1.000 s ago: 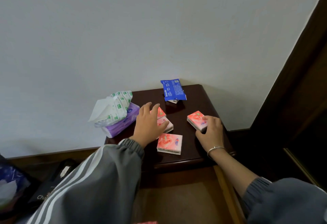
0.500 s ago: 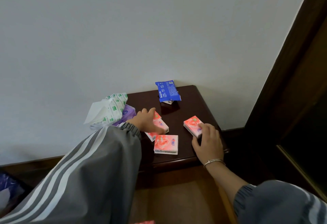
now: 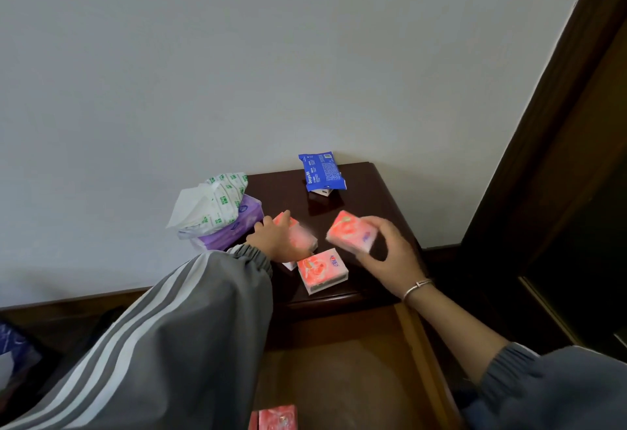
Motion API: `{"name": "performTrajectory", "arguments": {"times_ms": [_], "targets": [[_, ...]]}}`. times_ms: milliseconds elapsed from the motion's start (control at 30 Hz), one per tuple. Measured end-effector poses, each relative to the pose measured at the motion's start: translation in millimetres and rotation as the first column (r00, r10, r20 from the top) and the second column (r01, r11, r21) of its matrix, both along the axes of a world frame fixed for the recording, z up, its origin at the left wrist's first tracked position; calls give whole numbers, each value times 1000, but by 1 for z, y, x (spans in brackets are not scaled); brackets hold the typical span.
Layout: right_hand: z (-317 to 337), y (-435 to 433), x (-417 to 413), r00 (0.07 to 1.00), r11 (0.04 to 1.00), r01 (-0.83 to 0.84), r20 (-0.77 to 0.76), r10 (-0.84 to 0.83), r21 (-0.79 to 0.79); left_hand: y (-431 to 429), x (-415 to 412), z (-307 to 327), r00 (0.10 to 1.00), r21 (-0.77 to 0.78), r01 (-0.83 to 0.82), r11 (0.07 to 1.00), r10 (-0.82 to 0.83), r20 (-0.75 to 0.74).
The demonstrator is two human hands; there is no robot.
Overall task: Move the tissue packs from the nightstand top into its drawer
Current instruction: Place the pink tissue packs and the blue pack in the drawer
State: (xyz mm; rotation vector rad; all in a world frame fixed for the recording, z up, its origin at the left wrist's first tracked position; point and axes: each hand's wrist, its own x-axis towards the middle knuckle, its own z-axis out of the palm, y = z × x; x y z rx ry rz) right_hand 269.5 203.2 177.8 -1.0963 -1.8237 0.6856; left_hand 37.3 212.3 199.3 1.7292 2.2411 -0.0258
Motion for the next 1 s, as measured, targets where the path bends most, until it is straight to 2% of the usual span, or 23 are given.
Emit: {"name": "performTrajectory", "arguments": {"times_ms": [33, 100, 200, 300, 433, 533, 600, 700, 800, 867, 933, 1000], "targets": [[8, -2, -3, 989, 991, -132, 59, 134, -31, -1, -1, -1, 1000, 12, 9, 1000, -9, 5], [22, -2, -9, 909, 930, -323, 215, 357, -175, -4, -4, -4, 999, 55, 16, 998, -18, 37], [34, 7, -20, 722, 862, -404, 471, 507, -307, -8, -10, -12, 997, 114, 2, 994, -12, 82], [43, 18, -33, 527, 856, -407, 683, 506, -320, -10, -16, -22, 990, 166, -36, 986, 13, 140], [54, 32, -52, 263, 841, -430, 846, 464, -328, -10, -20, -33, 980, 206, -75, 976, 33, 197], [56, 38, -65, 154, 837, -439, 890, 430, -328, -9, -22, -36, 975, 223, -80, 971, 30, 222], [50, 37, -70, 115, 838, -470, 922, 369, -277, -10, -22, -36, 970, 233, -91, 968, 34, 240], [40, 31, -66, 208, 853, -480, 918, 338, -206, -12, -22, -34, 968, 264, -93, 960, 26, 249], [37, 17, -46, 377, 895, -410, 860, 343, -178, -18, -19, -32, 973, 295, -103, 950, 35, 228], [35, -2, -26, 573, 927, -313, 738, 357, -205, -25, -18, -30, 968, 303, -136, 943, 62, 242], [33, -30, -6, 767, 936, -233, 542, 344, -265, -35, -16, -28, 948, 331, -202, 922, 101, 300], [28, -62, 11, 843, 922, -186, 426, 327, -339, -48, -12, -23, 917, 388, -276, 879, 121, 380]]}}
